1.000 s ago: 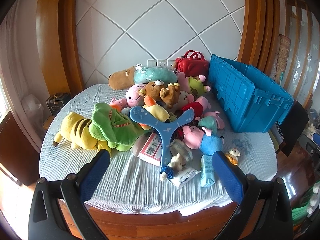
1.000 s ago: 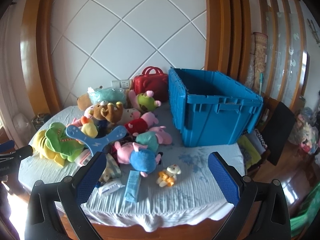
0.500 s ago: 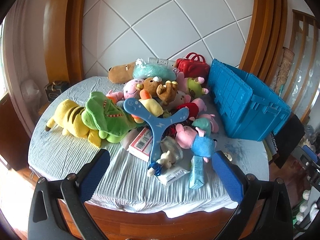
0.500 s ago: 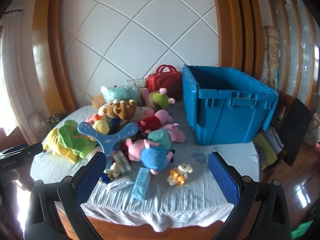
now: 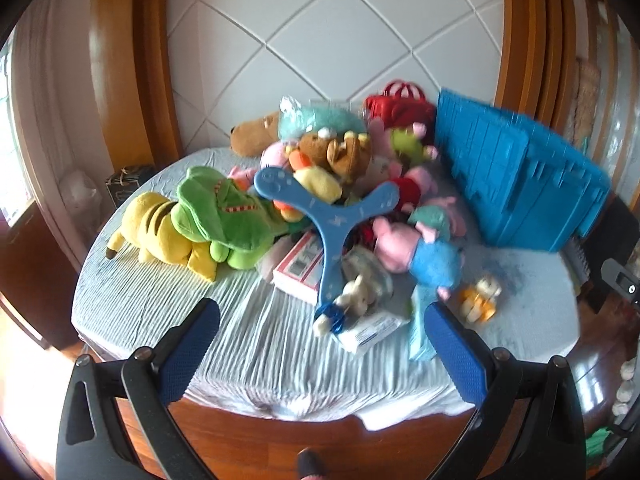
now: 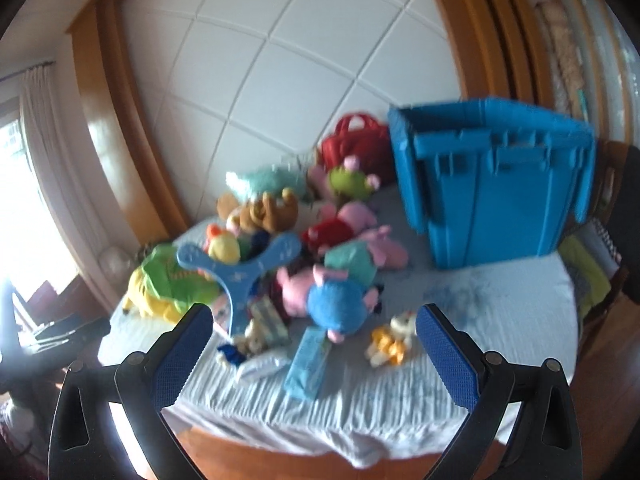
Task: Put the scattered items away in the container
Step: 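Move both tools toward the pile of toys on the table, then grasp the light blue carton with the left tool while the right tool grasps the teddy bear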
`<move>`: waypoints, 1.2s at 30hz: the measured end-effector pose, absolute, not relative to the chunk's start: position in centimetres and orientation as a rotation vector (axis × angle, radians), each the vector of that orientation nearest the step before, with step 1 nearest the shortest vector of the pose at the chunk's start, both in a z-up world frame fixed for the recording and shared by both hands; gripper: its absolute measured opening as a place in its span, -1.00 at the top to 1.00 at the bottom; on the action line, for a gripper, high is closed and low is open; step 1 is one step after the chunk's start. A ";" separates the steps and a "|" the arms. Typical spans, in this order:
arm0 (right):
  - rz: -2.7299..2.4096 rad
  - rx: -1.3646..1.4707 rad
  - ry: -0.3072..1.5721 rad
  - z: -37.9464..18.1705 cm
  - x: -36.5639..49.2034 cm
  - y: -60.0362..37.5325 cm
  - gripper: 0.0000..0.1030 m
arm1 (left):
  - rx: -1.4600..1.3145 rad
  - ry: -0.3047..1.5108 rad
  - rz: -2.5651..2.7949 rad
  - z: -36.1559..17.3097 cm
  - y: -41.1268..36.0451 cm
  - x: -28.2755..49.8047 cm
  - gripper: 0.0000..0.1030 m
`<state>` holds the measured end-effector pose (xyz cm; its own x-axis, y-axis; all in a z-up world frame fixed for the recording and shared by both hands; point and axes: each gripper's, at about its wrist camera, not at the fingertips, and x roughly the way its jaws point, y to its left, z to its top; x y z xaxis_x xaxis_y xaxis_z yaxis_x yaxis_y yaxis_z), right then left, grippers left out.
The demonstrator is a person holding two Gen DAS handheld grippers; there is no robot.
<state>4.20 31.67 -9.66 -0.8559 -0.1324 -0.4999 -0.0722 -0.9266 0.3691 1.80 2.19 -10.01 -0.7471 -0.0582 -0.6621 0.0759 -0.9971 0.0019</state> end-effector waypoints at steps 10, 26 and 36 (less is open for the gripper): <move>-2.928 1.244 -0.584 -15.5 -0.5 31.7 -1.00 | 1.385 0.038 -2.863 -17.6 3.6 -4.5 -1.00; -2.862 1.649 -0.681 -23.0 -7.5 32.7 -0.57 | 1.770 -0.048 -2.879 -25.4 7.2 -12.7 -0.80; -2.793 1.733 -0.694 -26.2 -9.3 37.1 -0.57 | 1.867 -0.004 -2.800 -27.6 13.6 -14.9 -0.80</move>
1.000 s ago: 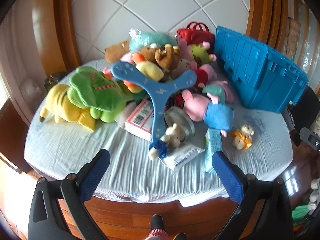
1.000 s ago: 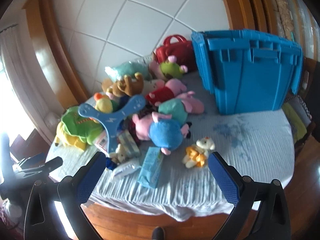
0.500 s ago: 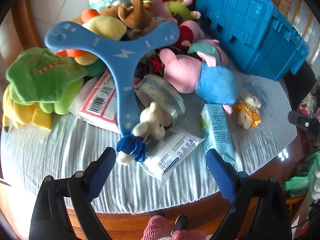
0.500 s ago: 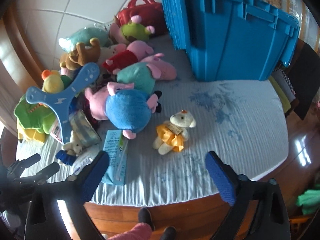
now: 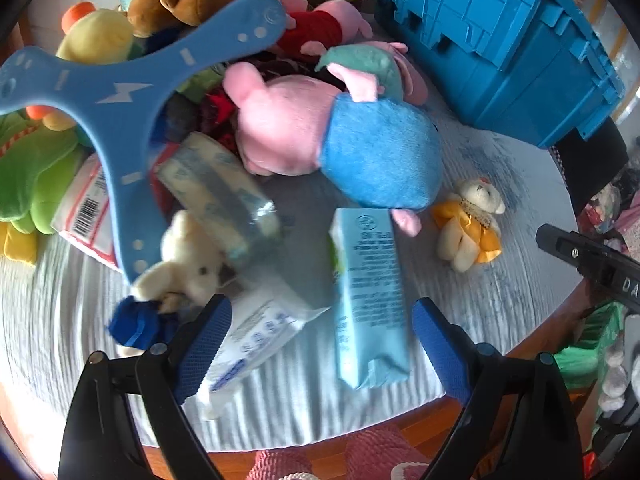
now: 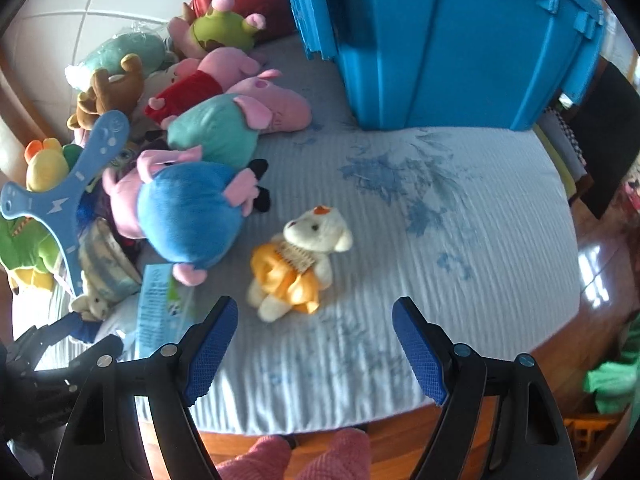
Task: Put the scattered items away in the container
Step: 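Grasp the light blue carton with the left tool while the right tool grasps the teddy bear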
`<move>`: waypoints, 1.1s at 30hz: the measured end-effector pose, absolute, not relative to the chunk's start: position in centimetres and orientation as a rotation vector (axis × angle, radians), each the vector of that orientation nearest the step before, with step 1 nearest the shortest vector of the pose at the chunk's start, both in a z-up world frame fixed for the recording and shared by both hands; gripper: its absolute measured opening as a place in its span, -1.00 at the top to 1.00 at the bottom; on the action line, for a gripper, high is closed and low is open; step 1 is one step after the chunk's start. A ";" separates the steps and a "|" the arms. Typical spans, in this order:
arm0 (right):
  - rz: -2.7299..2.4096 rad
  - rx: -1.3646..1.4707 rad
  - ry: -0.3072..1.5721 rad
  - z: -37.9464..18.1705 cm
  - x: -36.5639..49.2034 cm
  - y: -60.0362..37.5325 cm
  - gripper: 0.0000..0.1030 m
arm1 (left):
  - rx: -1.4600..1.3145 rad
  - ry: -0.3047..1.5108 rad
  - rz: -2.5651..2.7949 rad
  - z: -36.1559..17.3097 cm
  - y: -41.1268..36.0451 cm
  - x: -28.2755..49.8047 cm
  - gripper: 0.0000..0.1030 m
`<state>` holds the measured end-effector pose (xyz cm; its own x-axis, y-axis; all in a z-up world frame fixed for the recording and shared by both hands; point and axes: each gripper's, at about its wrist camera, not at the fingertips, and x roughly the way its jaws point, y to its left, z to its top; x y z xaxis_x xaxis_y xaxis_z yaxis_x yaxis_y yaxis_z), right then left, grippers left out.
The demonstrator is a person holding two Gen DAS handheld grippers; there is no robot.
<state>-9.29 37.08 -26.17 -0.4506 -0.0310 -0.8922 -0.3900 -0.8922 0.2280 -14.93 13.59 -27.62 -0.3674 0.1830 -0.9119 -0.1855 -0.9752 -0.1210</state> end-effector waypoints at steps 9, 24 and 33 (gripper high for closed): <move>2.513 -1.653 0.531 -29.4 -11.8 40.2 -0.58 | -1.789 0.030 2.469 -32.1 18.0 -16.6 -0.49; 2.548 -1.803 0.558 -33.3 -15.6 40.2 -0.70 | -1.839 -0.013 2.490 -32.0 18.3 -16.6 0.23; 2.475 -1.781 0.521 -34.2 -17.6 37.7 -0.62 | -1.817 0.033 2.464 -30.9 18.5 -16.4 0.22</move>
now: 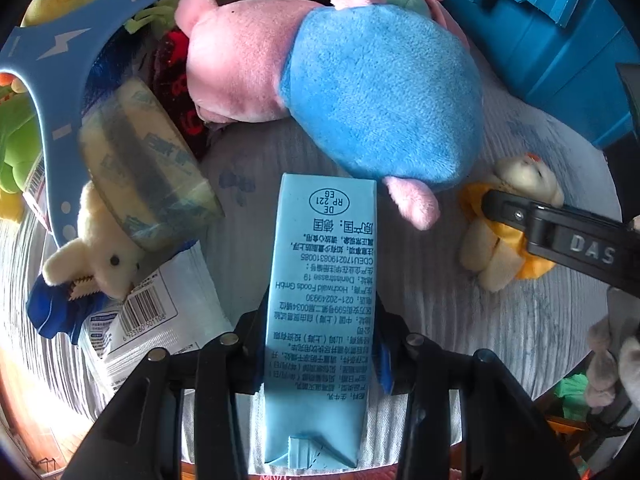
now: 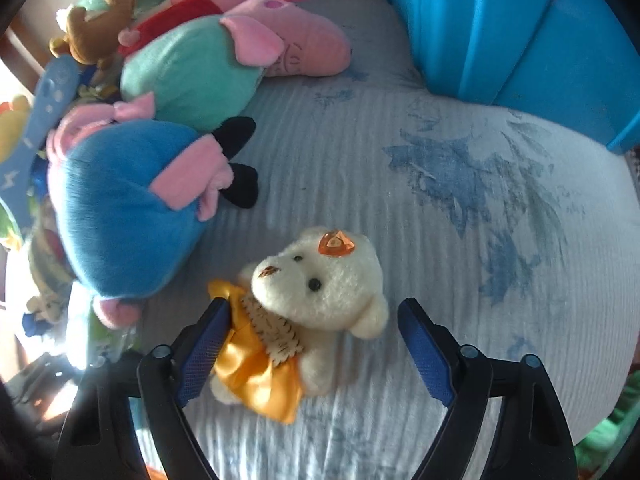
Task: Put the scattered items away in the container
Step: 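Grasp the light blue carton with the left tool while the right tool grasps the teddy bear, then carry the carton with the left tool while the right tool carries the bear into the crate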
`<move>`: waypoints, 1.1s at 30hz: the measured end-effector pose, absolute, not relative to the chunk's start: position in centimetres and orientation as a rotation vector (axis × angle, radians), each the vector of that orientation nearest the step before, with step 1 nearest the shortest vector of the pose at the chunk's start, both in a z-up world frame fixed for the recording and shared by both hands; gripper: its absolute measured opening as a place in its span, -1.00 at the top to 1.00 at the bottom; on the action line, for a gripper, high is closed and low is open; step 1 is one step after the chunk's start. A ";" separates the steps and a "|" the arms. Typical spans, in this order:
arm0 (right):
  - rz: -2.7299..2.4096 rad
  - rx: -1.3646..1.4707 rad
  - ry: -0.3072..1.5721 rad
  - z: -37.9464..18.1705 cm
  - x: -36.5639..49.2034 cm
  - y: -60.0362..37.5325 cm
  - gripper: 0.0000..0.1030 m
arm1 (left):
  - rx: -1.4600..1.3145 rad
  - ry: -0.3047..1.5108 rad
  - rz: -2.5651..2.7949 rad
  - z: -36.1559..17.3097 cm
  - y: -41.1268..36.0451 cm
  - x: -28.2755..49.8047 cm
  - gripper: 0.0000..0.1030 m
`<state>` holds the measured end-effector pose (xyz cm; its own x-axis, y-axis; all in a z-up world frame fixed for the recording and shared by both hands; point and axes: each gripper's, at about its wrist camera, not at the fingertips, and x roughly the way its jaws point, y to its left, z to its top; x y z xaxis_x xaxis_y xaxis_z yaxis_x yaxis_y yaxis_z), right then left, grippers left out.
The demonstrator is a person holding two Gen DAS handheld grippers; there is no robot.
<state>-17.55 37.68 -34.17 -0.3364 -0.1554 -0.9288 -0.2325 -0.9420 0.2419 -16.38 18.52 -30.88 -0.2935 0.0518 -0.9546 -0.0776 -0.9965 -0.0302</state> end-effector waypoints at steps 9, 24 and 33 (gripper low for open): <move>2.583 -1.717 0.317 -32.7 -17.5 35.4 -0.03 | -1.833 0.117 2.416 -29.3 18.7 -16.2 0.25; 2.774 -1.625 0.367 -25.4 -12.9 37.8 -0.02 | -1.632 0.123 2.492 -18.0 18.7 -12.9 0.25; 2.925 -1.542 0.297 -21.1 -12.2 38.7 -0.02 | -1.527 0.082 2.585 -19.0 20.4 -14.8 0.25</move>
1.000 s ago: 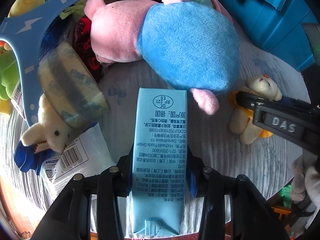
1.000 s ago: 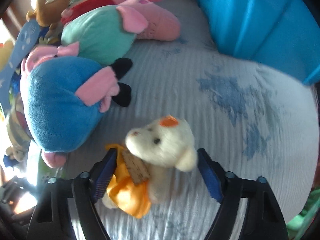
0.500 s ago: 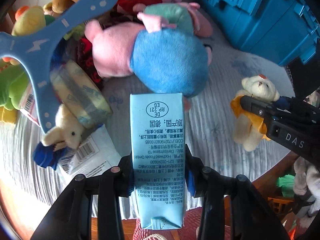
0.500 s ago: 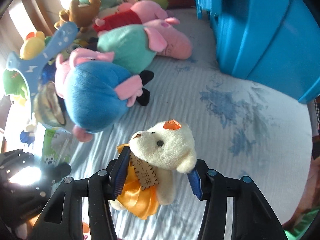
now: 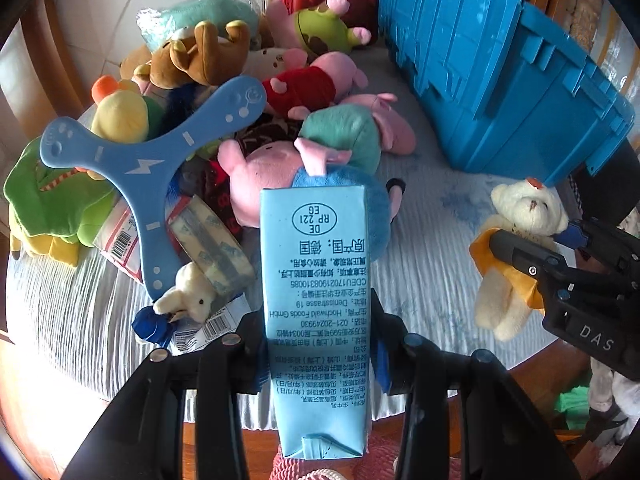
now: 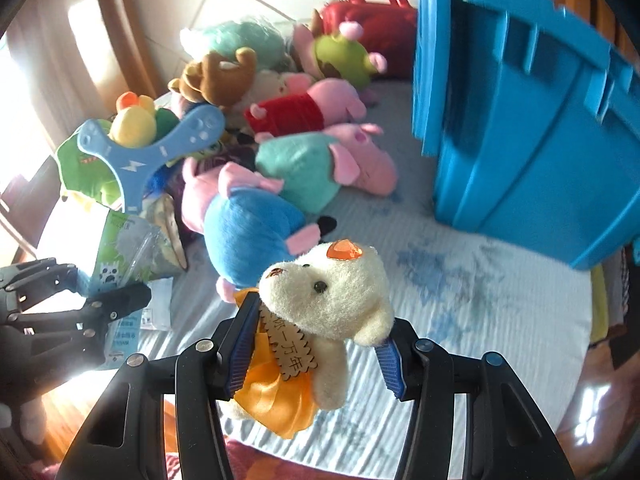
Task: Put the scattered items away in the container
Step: 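Carry the carton with the left tool while the right tool carries the bear into the crate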
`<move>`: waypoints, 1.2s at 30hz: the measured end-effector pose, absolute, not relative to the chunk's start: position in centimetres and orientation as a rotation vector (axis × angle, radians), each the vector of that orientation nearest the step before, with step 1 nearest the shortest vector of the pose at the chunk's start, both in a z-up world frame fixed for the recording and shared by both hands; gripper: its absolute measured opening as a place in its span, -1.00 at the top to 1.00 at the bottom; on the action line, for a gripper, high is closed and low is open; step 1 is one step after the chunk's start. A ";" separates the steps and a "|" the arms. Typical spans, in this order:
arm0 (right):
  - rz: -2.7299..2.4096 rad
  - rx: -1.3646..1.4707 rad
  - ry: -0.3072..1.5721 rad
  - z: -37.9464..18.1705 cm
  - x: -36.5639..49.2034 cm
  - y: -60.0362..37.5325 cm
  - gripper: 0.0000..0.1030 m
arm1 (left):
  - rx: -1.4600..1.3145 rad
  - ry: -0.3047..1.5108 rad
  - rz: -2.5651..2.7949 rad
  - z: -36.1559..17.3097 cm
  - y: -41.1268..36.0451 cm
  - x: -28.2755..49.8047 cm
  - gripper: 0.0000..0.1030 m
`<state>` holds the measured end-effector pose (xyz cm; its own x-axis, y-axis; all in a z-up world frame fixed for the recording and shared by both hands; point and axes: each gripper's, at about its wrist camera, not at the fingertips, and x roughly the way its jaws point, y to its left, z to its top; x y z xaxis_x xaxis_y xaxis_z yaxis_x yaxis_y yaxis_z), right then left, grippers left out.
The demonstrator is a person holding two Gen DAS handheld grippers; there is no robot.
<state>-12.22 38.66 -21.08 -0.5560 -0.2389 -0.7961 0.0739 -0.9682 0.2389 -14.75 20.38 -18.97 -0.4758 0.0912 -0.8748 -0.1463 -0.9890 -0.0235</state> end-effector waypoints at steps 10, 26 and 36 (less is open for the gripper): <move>-2.703 1.325 -0.183 -17.8 -10.0 40.3 -0.03 | -1.422 0.110 2.585 -16.4 21.4 -13.1 0.25; -2.860 1.404 -0.263 -15.9 -5.6 41.4 -0.04 | -1.255 0.244 2.476 -13.6 22.5 -11.8 0.25; -2.909 1.446 -0.317 -16.3 -2.4 46.2 -0.04 | -1.233 0.266 2.400 -13.6 29.3 -10.6 0.25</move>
